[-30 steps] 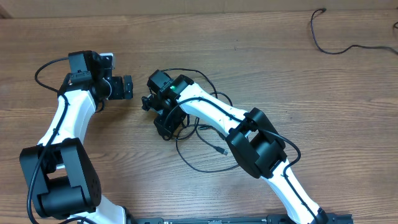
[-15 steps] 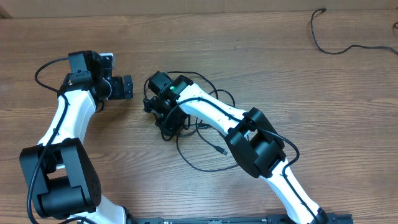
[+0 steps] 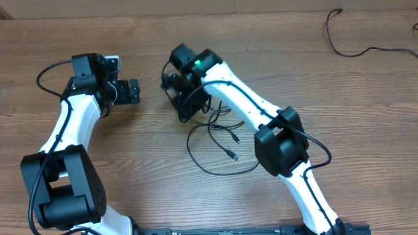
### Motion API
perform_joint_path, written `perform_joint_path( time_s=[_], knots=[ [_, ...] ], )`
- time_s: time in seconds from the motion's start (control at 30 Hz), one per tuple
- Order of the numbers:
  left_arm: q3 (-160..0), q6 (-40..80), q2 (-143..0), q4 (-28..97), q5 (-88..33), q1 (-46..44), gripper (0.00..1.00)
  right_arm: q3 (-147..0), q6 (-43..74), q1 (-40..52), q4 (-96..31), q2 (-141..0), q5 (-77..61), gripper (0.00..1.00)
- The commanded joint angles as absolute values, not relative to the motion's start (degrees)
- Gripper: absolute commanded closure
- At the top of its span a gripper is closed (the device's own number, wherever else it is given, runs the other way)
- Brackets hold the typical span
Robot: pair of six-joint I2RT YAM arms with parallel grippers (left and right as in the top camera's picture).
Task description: Untangle cables
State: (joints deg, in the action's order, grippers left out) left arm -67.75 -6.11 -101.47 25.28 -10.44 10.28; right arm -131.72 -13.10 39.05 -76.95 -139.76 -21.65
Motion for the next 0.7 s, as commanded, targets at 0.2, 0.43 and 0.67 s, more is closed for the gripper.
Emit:
perform_joint_path(
  time_s=[0.2, 0.43, 0.67],
  knots=[
    [-67.7, -5.6, -100.1, 25.3, -10.1, 10.4, 0.0, -152.0, -13.3, 39.1, -84.9, -131.0, -22.3, 0.96],
    [-67.7, -5.6, -100.1, 25.3, -10.1, 10.4, 0.0, -165.2, -13.3, 39.1, -85.8, -124.3, -20.7, 0.96],
    [-67.7, -5.6, -100.1, 25.3, -10.1, 10.4, 0.0, -169.9, -13.5, 39.1, -84.3, -116.4, -14.0, 0.96]
  ],
)
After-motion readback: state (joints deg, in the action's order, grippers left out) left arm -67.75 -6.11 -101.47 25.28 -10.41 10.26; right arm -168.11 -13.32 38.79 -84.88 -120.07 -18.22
